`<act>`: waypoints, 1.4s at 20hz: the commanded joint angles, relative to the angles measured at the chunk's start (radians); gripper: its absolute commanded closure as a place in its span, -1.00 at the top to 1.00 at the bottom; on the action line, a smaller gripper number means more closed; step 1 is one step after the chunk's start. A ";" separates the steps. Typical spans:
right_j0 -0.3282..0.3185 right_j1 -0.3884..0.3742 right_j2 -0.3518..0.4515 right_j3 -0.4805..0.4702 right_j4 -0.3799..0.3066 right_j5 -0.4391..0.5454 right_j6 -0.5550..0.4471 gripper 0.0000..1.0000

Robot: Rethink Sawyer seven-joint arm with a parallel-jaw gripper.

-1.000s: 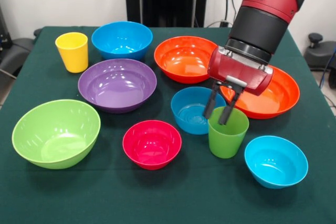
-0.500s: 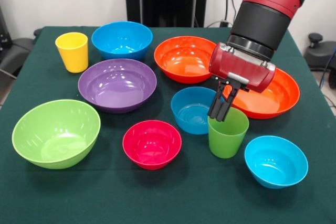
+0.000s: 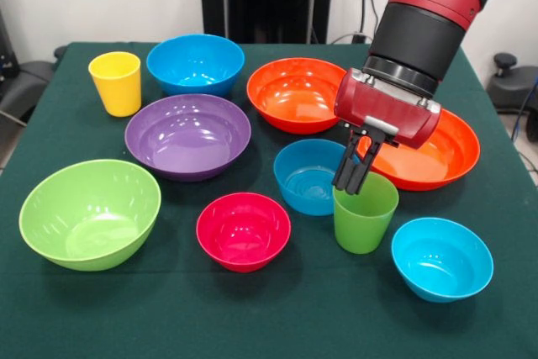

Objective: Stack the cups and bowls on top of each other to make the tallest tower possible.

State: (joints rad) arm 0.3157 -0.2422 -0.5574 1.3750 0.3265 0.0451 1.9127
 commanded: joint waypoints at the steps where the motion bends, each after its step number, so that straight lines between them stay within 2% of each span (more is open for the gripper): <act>1: -0.017 0.015 0.130 0.029 -0.010 0.034 0.149 -1.00; 14: -0.015 0.012 0.124 0.037 -0.008 0.030 0.152 -1.00; 15: -0.016 0.010 0.127 0.040 -0.007 0.033 0.153 1.00; 28: -0.015 0.004 0.127 0.044 -0.013 0.037 0.146 1.00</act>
State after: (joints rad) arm 0.3157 -0.2423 -0.5573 1.3875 0.3263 0.0451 1.9127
